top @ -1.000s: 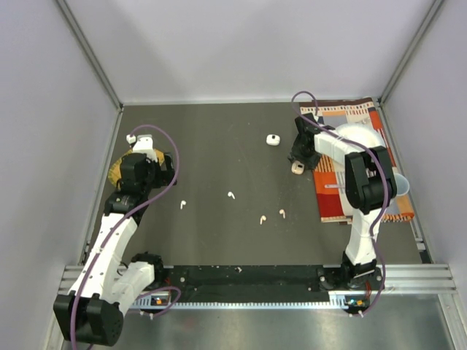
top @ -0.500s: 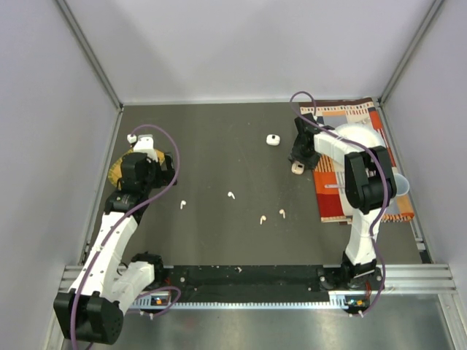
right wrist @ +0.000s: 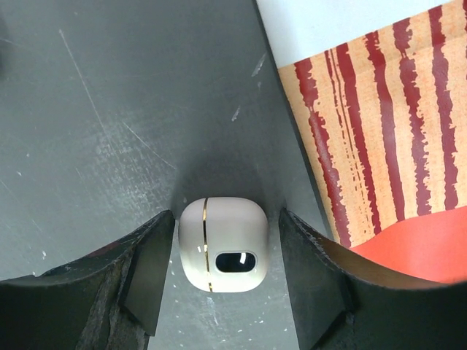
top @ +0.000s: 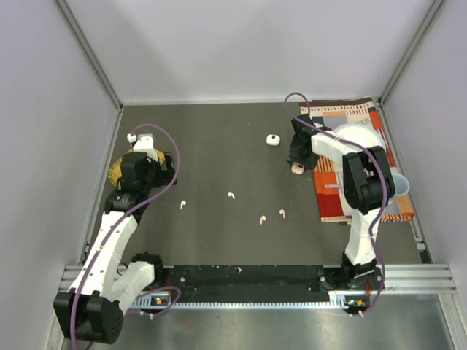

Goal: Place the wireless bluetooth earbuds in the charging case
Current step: Pick up the charging case from the center of the board.

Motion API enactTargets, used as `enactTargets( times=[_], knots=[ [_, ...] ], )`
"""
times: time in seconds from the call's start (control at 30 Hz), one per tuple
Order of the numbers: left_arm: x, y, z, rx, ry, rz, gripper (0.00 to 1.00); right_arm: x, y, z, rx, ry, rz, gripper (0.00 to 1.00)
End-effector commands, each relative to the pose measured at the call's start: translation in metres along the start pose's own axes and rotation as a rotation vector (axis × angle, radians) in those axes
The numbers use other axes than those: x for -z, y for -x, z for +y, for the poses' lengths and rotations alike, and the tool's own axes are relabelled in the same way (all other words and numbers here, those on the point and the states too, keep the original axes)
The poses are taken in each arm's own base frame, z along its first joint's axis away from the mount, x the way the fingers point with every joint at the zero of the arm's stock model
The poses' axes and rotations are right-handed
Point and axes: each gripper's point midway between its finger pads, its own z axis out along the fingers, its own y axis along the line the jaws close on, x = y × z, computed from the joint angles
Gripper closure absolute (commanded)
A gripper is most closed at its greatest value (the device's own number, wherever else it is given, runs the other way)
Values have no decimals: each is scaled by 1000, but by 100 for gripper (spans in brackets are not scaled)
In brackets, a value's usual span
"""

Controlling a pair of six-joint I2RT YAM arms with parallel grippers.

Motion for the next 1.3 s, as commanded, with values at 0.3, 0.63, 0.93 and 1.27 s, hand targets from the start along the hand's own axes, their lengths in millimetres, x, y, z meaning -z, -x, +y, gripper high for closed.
enactTargets(
  times=[0.3, 0.63, 0.93, 1.27],
  knots=[
    [5, 19, -3, 11, -7, -33, 1, -13, -6, 2, 94, -20, 2, 44],
    [15, 30, -2, 49, -1, -80, 1, -13, -14, 14, 36, 32, 42, 65],
    [36, 43, -71, 237, -382, -157, 1, 44, -4, 45, -145, 240, 22, 100],
    [52, 47, -137, 302, -746, -225, 1, 129, -27, 95, -439, 550, 82, 100]
  ],
)
